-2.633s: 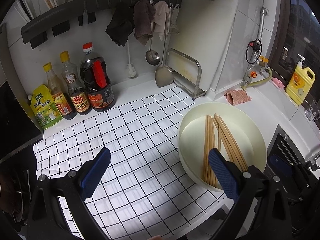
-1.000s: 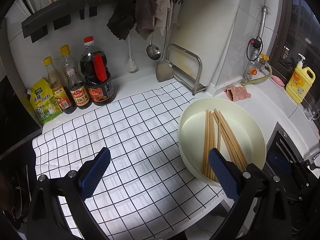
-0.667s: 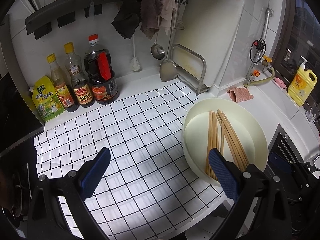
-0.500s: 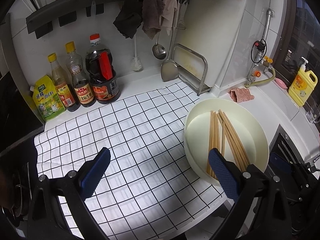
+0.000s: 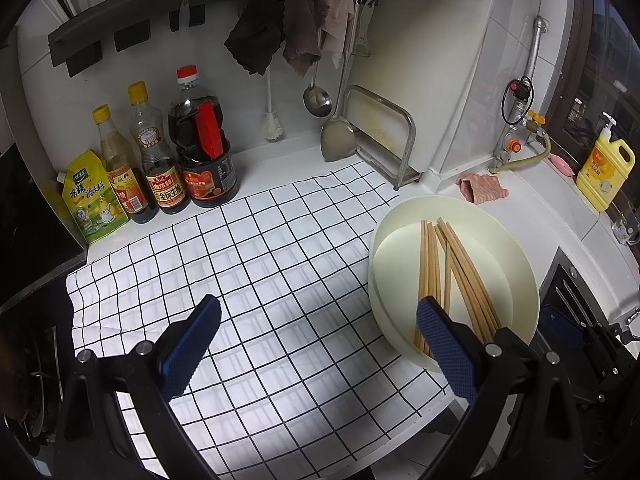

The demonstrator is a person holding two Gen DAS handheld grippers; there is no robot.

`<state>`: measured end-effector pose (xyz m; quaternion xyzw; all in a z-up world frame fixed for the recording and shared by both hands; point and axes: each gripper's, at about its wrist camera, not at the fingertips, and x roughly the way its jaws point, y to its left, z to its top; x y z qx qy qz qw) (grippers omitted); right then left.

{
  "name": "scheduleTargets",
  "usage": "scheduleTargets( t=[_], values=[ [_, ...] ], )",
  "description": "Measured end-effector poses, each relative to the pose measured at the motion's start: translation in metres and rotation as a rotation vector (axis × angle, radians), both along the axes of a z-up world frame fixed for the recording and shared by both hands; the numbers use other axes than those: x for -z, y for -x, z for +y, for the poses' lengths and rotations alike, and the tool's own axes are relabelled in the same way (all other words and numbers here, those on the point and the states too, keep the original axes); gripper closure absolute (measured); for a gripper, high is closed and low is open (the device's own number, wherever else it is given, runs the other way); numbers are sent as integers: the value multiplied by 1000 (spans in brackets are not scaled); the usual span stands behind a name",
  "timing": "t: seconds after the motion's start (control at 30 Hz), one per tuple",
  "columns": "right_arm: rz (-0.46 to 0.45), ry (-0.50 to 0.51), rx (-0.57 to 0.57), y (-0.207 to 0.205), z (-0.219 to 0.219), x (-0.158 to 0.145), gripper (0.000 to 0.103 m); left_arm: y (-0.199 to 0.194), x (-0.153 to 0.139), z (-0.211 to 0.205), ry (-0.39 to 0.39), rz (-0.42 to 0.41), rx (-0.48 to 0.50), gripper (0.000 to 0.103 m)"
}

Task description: Organize utensils

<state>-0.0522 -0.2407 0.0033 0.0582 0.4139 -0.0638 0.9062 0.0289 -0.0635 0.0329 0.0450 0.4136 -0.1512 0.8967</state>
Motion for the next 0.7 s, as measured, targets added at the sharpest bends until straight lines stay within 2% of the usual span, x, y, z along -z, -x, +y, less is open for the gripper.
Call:
scheduleTargets(
  t=[0.7],
  values=[
    [8,-2,-1,-5,1,5,38,-6,5,1,3,14,2,6]
  ],
)
